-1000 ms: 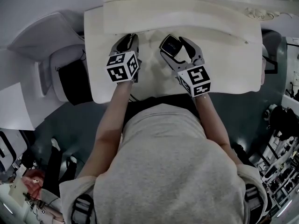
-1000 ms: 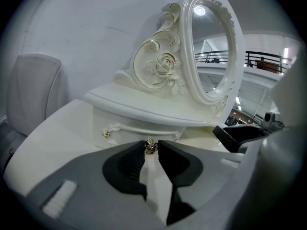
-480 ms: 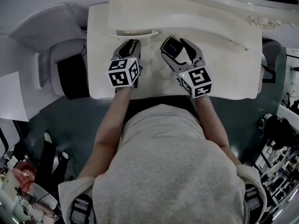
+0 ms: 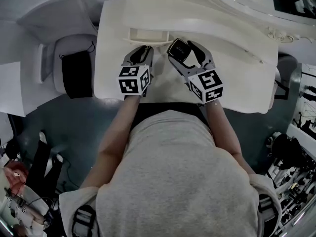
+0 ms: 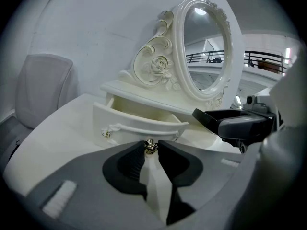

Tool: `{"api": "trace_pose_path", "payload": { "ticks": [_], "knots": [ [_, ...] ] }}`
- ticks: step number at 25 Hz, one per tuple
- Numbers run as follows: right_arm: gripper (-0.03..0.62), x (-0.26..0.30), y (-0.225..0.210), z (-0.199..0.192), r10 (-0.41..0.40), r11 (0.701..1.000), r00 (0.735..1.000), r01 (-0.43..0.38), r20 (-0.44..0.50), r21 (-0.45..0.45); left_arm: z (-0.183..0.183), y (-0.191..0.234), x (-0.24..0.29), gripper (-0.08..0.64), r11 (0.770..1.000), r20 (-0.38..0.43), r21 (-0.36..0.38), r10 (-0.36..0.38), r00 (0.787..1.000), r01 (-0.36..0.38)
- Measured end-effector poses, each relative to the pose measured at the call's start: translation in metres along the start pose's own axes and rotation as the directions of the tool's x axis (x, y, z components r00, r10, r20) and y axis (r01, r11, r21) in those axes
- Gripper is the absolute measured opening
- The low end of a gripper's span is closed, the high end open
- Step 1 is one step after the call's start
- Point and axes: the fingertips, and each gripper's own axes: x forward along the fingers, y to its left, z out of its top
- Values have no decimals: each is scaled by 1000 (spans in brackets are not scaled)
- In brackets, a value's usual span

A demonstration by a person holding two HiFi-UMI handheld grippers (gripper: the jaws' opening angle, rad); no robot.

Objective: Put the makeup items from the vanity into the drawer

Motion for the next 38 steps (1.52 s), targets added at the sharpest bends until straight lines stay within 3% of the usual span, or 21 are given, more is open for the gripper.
{"api": "trace_pose_path", "payload": {
  "ticks": [7, 13, 23, 30, 38],
  "knots": [
    [344, 23, 19, 18, 113, 994, 994, -113, -9, -4, -5, -1, -6, 97, 1000, 6, 9, -2, 1000, 2],
    [344, 44, 28, 26, 156, 988, 987, -156, -36, -14, -5, -1, -6, 97, 1000, 5, 12, -2, 1000, 2],
    [344, 66, 26, 22, 135, 990, 985, -130, -107, 51, -4, -1, -5, 98, 1000, 7, 13, 0, 1000, 0],
    [344, 73, 27, 25, 112, 991, 990, -105, -91, 81, -4, -2, -5, 98, 1000, 5, 11, -2, 1000, 2],
    [344, 78, 25, 26, 24, 994, 997, -16, -77, 106, -4, -2, -4, 98, 1000, 3, 8, -3, 1000, 3]
  ]
}}
